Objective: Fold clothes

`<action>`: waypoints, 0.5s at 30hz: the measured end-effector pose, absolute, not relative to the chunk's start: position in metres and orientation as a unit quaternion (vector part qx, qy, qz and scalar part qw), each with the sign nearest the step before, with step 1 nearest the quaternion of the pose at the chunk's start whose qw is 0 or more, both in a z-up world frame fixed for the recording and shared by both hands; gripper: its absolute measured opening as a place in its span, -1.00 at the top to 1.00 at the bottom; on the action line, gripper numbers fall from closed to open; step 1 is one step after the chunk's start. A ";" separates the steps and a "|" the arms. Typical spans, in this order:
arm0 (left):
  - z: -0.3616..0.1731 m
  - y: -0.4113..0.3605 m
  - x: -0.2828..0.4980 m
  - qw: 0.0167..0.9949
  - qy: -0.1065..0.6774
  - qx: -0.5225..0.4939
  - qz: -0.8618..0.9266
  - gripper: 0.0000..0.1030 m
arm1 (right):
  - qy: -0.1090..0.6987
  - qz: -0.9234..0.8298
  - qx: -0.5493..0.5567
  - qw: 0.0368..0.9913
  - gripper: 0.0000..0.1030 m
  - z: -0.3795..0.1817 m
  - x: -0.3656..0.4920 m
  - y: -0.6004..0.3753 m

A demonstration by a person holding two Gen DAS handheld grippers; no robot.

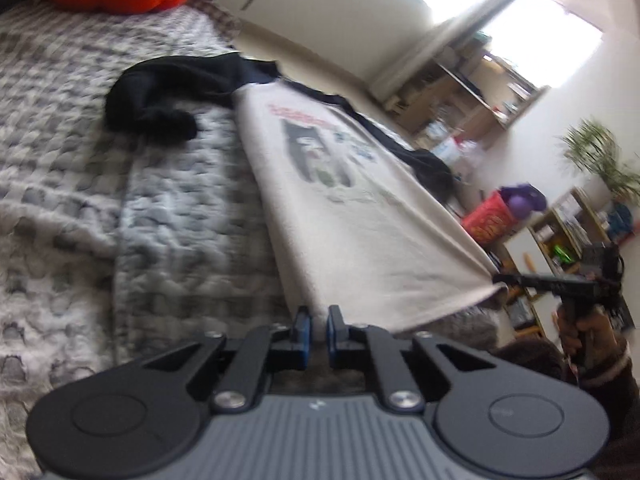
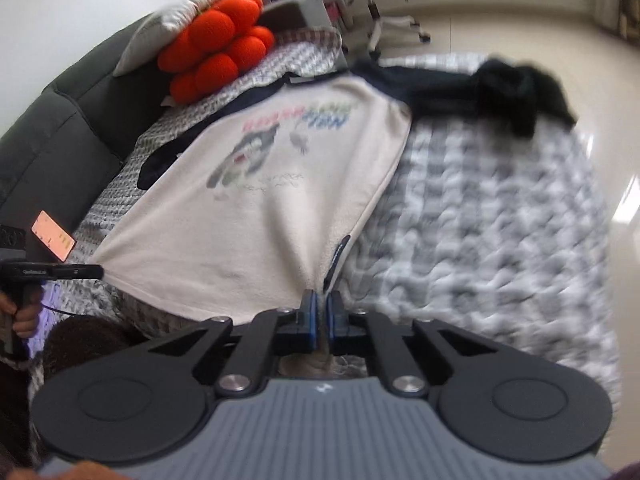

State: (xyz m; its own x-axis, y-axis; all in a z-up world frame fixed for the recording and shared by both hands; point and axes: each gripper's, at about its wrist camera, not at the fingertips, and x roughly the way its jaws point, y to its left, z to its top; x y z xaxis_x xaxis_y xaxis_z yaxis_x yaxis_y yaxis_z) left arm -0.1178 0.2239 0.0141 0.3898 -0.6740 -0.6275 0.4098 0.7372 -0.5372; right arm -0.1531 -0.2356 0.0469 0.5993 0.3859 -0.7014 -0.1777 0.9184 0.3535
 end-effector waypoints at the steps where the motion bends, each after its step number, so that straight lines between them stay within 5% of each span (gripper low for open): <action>1: 0.015 0.220 -0.120 0.819 0.446 -0.138 -0.332 0.85 | 0.418 0.156 0.120 0.887 0.89 0.051 -0.155 -0.238; 10: -0.012 0.209 -0.101 0.817 0.496 -0.072 -0.285 0.80 | 0.483 0.126 0.099 0.861 0.72 0.010 -0.135 -0.233; 14: 0.000 0.224 -0.096 0.830 0.471 -0.100 -0.282 0.23 | 0.477 0.119 0.114 0.863 0.62 0.015 -0.130 -0.237; 15: 0.004 0.227 -0.095 0.835 0.463 -0.104 -0.278 0.14 | 0.472 0.120 0.122 0.865 0.32 0.019 -0.129 -0.240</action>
